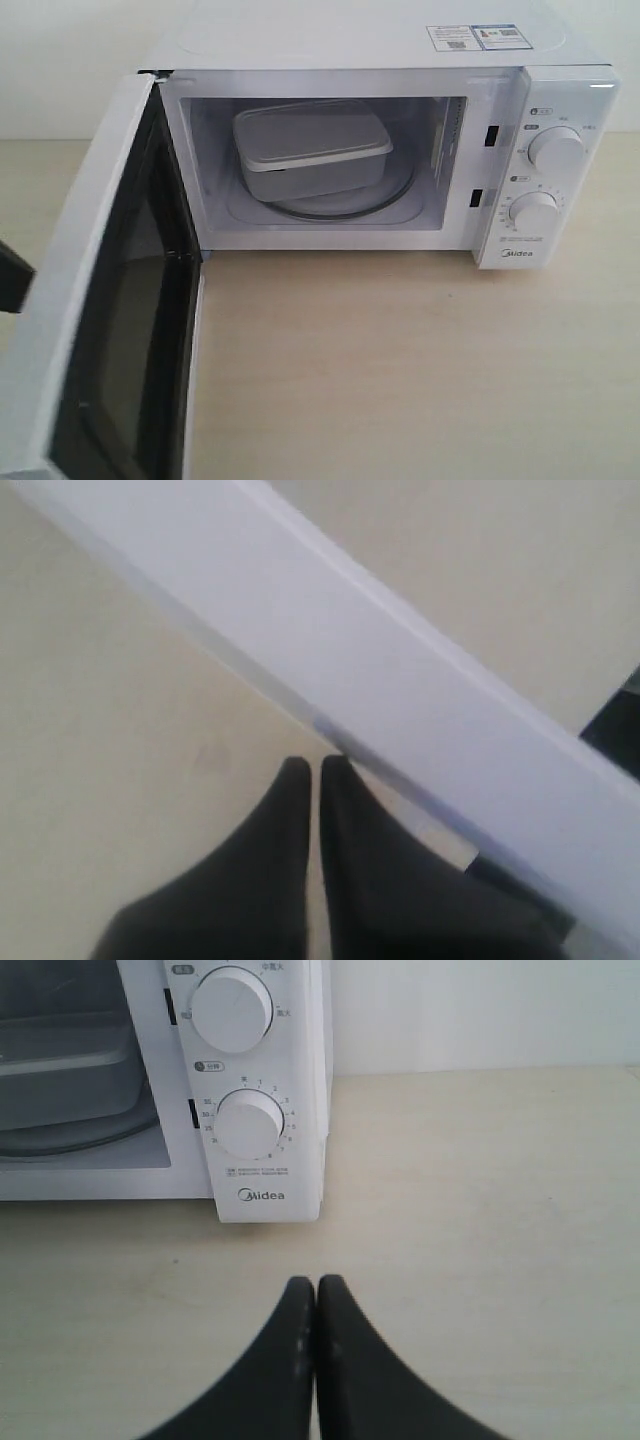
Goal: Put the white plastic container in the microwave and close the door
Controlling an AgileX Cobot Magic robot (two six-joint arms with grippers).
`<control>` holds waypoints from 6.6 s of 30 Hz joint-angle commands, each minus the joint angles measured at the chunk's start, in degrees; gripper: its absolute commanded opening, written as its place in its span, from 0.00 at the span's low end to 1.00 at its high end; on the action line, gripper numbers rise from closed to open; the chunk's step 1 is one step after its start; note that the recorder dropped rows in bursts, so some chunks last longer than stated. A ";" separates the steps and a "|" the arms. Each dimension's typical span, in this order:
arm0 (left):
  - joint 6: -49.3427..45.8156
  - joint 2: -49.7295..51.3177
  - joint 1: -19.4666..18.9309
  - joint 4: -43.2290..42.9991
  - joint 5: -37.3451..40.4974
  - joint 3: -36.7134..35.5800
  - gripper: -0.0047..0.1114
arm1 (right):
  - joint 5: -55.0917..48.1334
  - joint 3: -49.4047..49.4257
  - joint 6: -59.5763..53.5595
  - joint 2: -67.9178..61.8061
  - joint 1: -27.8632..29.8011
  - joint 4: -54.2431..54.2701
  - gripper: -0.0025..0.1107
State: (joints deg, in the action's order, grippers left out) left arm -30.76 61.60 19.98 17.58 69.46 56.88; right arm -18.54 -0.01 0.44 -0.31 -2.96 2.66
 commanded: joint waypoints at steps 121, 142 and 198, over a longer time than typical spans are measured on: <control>-12.73 -5.31 5.92 26.50 -15.75 -0.30 0.08 | 50.01 -33.31 -45.50 -64.55 -51.85 65.98 0.02; -12.61 -5.20 5.92 26.37 -16.52 -0.30 0.08 | 79.30 -34.61 -34.40 -85.04 -57.03 63.94 0.02; -12.61 -5.20 5.92 26.51 -17.15 -0.30 0.08 | 61.12 -45.77 -53.74 -83.38 -41.70 69.62 0.02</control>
State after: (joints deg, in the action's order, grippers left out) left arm -43.71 56.71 25.62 43.76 52.75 56.88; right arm 44.66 -45.59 -46.20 -86.92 -44.95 68.00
